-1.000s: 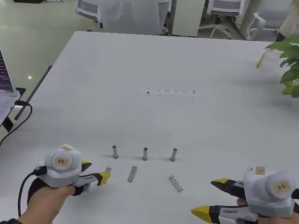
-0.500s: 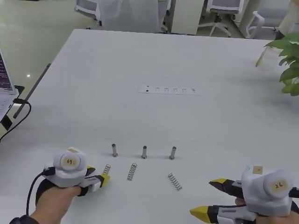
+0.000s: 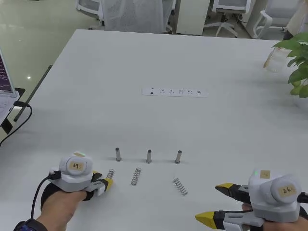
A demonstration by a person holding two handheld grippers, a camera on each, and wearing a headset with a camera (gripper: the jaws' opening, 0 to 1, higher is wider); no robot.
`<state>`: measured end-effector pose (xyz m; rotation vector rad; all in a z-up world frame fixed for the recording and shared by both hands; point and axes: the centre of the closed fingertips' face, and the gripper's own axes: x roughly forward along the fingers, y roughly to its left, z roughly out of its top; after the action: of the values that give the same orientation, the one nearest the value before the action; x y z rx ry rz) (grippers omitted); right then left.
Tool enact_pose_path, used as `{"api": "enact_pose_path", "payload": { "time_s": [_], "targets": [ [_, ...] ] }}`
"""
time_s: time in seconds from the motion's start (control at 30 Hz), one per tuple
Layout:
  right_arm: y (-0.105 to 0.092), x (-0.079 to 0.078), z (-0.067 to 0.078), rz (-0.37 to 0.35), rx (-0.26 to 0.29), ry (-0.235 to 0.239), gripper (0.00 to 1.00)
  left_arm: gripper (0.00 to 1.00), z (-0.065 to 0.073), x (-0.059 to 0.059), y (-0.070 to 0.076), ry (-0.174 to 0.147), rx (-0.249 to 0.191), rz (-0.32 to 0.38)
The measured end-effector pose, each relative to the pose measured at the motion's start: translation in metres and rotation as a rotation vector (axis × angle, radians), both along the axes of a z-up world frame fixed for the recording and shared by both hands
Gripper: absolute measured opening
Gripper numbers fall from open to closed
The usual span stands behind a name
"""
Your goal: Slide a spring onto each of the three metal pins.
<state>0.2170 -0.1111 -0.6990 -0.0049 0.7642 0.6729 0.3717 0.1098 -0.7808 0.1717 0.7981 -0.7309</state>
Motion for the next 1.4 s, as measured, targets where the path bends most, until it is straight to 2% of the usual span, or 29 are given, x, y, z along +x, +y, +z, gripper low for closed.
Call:
{"api": "enact_pose_path", "payload": {
  "time_s": [0.13,0.2,0.23,0.27,0.7,0.87,1.07,1.17,1.23,1.4],
  "targets": [
    [0.000,0.000,-0.001,0.006,-0.006,0.000,0.63,0.12,-0.003,-0.002,-0.001,-0.003,0.023,-0.013],
    [0.000,0.000,0.000,0.006,-0.004,0.001,0.63,0.05,-0.006,-0.003,0.001,-0.014,0.056,-0.020],
    [0.000,0.000,0.000,0.005,-0.002,0.000,0.63,0.03,-0.007,-0.004,0.002,-0.010,0.058,-0.020],
    [0.000,0.000,0.000,0.005,-0.002,0.000,0.63,0.03,-0.008,-0.006,0.002,0.000,0.061,-0.018],
    [0.000,0.003,0.001,0.011,-0.004,-0.003,0.62,0.02,-0.005,-0.008,0.004,0.010,0.073,-0.045],
    [0.003,0.003,0.001,0.014,0.004,-0.003,0.61,0.02,0.001,-0.012,0.006,0.003,0.073,-0.065],
    [0.009,0.002,-0.001,0.034,0.006,0.002,0.61,0.02,0.013,-0.020,0.005,-0.023,0.073,-0.100],
    [0.011,0.002,-0.001,0.037,0.010,0.002,0.60,0.02,0.021,-0.025,0.003,-0.028,0.051,-0.105],
    [0.011,0.002,0.000,0.035,0.015,0.001,0.60,0.02,0.024,-0.028,0.003,-0.040,0.060,-0.126],
    [0.012,0.002,-0.003,0.040,0.009,0.006,0.59,0.02,0.031,-0.035,0.000,-0.046,0.052,-0.155]
  ]
}}
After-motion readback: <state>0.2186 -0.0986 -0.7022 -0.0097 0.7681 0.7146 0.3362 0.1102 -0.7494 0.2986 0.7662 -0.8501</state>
